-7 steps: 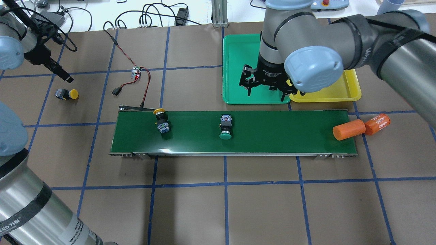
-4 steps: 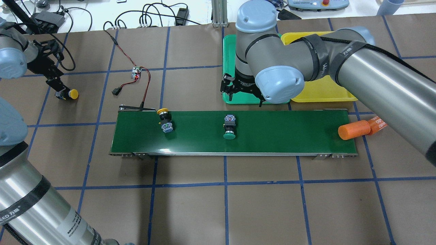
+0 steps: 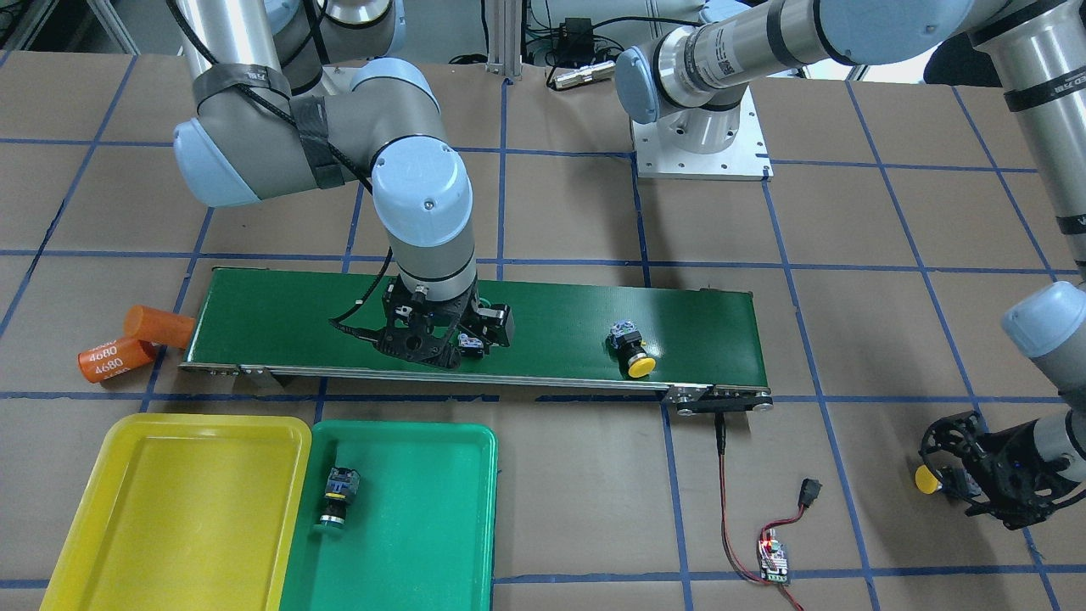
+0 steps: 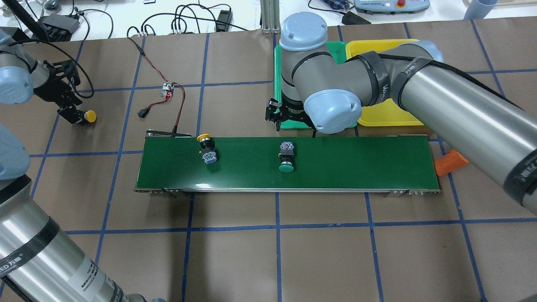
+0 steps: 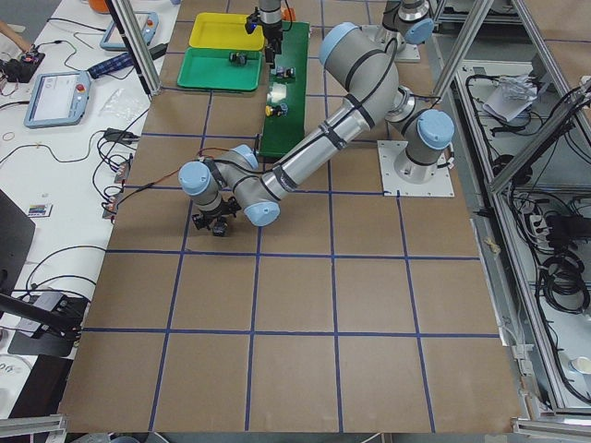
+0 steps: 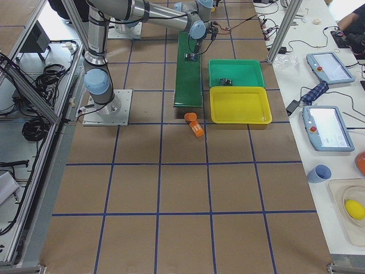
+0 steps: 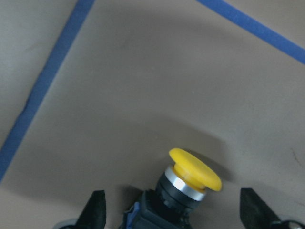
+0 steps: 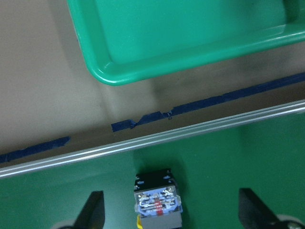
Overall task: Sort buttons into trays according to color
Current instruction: 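Grasp green button with right gripper while left grasps another yellow button, then drop green button in green tray while left places yellow button on belt, then lower the right gripper onto a yellow button and grasp it, then carry the yellow button into the yellow tray and release it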
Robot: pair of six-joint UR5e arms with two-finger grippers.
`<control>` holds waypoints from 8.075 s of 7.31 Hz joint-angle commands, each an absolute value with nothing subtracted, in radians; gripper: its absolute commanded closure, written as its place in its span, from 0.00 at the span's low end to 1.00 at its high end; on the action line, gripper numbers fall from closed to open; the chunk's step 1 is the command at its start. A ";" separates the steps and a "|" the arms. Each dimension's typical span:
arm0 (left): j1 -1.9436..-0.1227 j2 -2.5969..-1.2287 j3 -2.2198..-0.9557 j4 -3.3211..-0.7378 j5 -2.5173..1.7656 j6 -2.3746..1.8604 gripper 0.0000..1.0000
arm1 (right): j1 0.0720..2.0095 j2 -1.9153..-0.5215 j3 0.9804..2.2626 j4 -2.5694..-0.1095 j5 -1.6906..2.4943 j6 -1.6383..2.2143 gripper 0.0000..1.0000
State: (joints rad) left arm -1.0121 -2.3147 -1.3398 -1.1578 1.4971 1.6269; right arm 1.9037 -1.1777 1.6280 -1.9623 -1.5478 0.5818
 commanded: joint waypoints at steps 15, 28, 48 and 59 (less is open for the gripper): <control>-1.411 -1.777 -1.842 -1.250 1.500 -0.224 1.00 | 1.709 -1.186 1.568 -2.026 -1.663 0.400 1.00; -1.617 -1.660 -1.537 -1.531 1.578 -0.079 0.00 | 1.710 -1.142 1.515 -2.097 -1.614 0.351 0.00; -1.565 -1.608 -1.548 -1.586 1.667 -0.044 0.00 | 1.865 -1.169 1.729 -2.039 -1.460 0.361 0.53; -1.563 -1.611 -1.545 -1.585 1.661 -0.044 0.00 | 1.379 -1.131 1.577 -2.071 -1.674 0.181 1.00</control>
State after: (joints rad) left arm -1.5632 -1.6107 -1.5440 -1.5858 1.6613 -0.0445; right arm 1.4491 -1.1786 1.6065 -2.0575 -1.6719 0.2182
